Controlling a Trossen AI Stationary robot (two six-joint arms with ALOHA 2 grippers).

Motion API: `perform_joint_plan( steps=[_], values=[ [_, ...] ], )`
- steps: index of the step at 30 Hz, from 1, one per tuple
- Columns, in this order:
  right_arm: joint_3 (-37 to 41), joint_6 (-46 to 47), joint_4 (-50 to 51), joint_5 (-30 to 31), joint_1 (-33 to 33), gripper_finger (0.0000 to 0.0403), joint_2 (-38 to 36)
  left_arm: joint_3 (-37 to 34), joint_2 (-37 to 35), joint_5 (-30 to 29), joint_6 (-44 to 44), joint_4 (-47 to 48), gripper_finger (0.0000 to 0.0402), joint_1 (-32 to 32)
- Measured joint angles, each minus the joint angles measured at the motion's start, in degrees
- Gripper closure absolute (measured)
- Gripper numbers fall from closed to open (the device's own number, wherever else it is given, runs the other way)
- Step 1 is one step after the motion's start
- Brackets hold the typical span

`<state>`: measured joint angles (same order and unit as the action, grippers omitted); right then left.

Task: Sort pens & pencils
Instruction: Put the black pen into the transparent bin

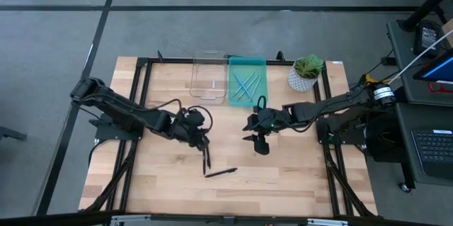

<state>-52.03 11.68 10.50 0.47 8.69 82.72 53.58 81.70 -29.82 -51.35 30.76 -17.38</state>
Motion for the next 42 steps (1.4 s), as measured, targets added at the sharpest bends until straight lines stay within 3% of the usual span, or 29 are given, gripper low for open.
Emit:
perform_joint_plan(
  steps=[7, 14, 25, 42],
  values=[
    [0.00, -0.05, 0.02, 0.02, -0.02, 0.0223, 0.00, 0.00, 5.95, 5.46, 5.34, 1.53, 0.0241, -0.02],
    [0.00, -0.15, 0.17, 0.02, -0.02, 0.0223, 0.00, 0.00, 12.08, 7.06, 3.59, 3.16, 0.0242, 0.36],
    [0.00, -0.01, 0.15, 0.01, -0.02, 0.0223, 0.00, -1.42, 12.42, 17.71, 3.34, 8.00, 0.0243, 3.99],
    [0.00, -0.13, 0.13, 0.00, -0.02, 0.0223, 0.02, -6.38, 12.16, 21.19, 3.44, 4.27, 0.0249, 5.31]
  ],
)
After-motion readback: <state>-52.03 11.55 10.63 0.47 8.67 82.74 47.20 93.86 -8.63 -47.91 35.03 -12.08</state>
